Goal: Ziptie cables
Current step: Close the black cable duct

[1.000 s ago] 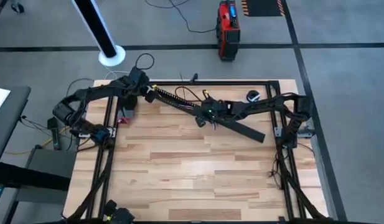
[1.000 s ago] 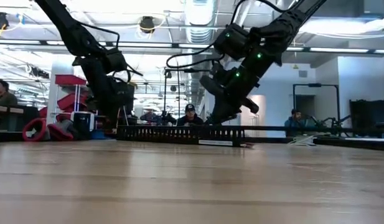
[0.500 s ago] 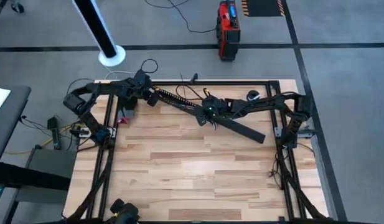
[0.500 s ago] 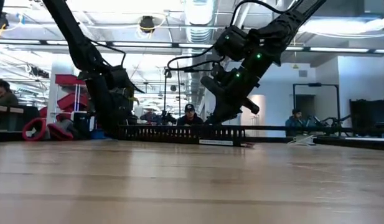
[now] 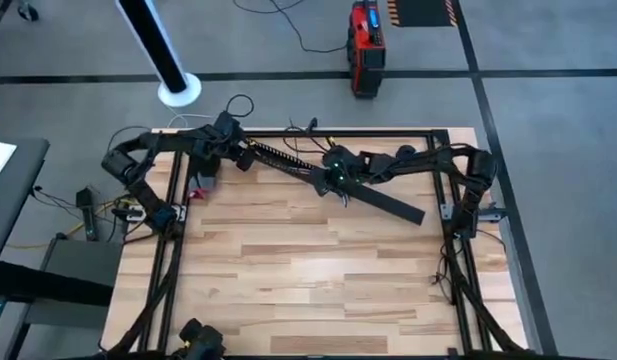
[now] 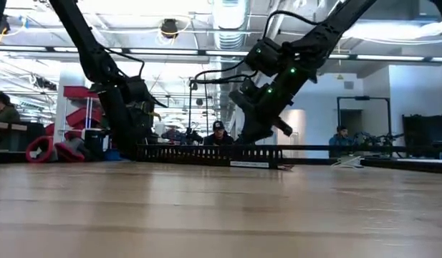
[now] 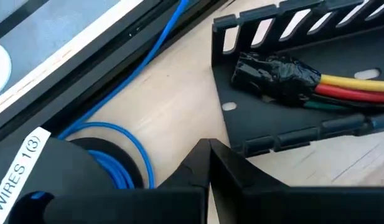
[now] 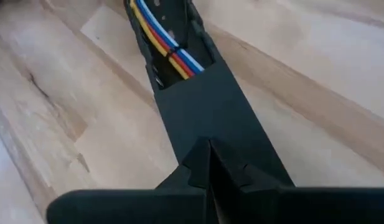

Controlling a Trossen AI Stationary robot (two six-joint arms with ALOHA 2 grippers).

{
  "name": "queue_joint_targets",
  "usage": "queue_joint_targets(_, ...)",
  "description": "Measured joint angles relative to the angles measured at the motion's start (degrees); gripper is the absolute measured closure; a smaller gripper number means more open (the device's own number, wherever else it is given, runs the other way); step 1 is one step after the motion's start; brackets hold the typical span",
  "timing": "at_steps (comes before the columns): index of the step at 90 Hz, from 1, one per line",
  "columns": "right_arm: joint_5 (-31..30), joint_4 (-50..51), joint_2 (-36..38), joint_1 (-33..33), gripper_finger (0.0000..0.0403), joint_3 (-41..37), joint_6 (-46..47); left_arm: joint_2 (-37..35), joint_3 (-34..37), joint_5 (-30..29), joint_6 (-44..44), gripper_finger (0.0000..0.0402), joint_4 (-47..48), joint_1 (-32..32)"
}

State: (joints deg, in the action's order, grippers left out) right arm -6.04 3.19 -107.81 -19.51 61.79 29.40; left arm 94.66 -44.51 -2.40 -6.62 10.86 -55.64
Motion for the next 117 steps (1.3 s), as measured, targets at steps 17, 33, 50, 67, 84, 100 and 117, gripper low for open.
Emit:
queue_joint_targets(17,0.79,2.89,-1.95,-0.36,0.0403,4.67,-3.28,0.01,0.0,0.29,-0.23,0.0401,-0.08,0.0)
queue_joint_targets(33,0.89,4.9,-1.36,-1.1,0.0403,5.91,-4.87,0.03,0.02,0.49,-0.82,0.0402,-0.1,0.02)
queue_joint_targets(50,0.33,2.46,-1.39,-2.46,0.0403,5.8,-6.03,0.09,0.02,1.02,-0.84,0.0401,-0.42,0.02)
queue_joint_targets(67,0.14,-1.09,-1.42,-4.15,0.0403,5.78,-7.52,0.12,0.02,2.68,-0.92,0.0402,-0.87,0.13)
queue_joint_targets(84,0.73,-1.41,-2.32,-5.7,0.0403,5.78,-8.47,0.12,0.02,2.79,-0.84,0.0401,-0.93,0.13)
queue_joint_targets(100,1.26,-1.4,-2.27,-6.15,0.0403,5.83,-8.91,0.12,0.02,2.7,-0.8,0.0401,-0.94,0.13)
queue_joint_targets(117,0.79,3.04,0.76,-5.47,0.0403,5.98,-10.04,0.12,0.02,2.59,-1.02,0.0402,-0.93,0.13)
